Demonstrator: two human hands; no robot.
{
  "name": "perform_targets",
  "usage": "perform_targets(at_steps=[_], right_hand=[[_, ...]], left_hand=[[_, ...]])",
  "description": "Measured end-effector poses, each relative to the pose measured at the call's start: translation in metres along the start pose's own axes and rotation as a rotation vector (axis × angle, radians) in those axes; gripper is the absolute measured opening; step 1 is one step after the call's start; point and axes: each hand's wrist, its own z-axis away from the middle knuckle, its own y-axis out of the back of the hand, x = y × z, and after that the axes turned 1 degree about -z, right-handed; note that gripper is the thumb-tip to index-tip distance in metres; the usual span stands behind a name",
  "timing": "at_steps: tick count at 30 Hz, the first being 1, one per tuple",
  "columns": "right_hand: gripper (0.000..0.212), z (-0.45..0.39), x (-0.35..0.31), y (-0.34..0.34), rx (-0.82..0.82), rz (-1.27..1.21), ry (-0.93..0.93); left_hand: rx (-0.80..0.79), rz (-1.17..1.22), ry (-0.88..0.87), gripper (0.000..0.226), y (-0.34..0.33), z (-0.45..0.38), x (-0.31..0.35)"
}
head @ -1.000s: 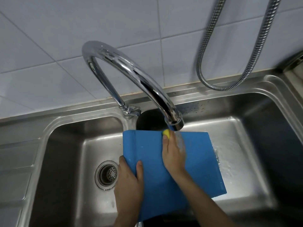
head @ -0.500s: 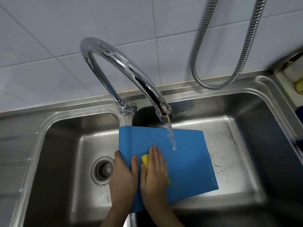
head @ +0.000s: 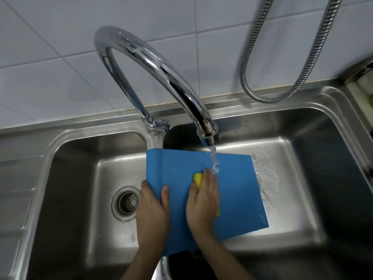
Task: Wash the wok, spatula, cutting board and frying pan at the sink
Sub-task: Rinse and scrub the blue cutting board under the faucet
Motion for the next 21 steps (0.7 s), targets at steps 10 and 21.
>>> perform_targets(at_steps=[10,21], right_hand=[[0.069,-0.075,0.085,0.009,-0.071,0.028,0.064],[0.057,0.03,0.044,0.021,-0.203,0.034,0.369]], left_hand=[[0.049,-0.297,-0.37,0.057,-0.007,-0.001,-0.007],[0.048,-0.248,-0.358,0.056,-0.008,-0.004,-0.008]])
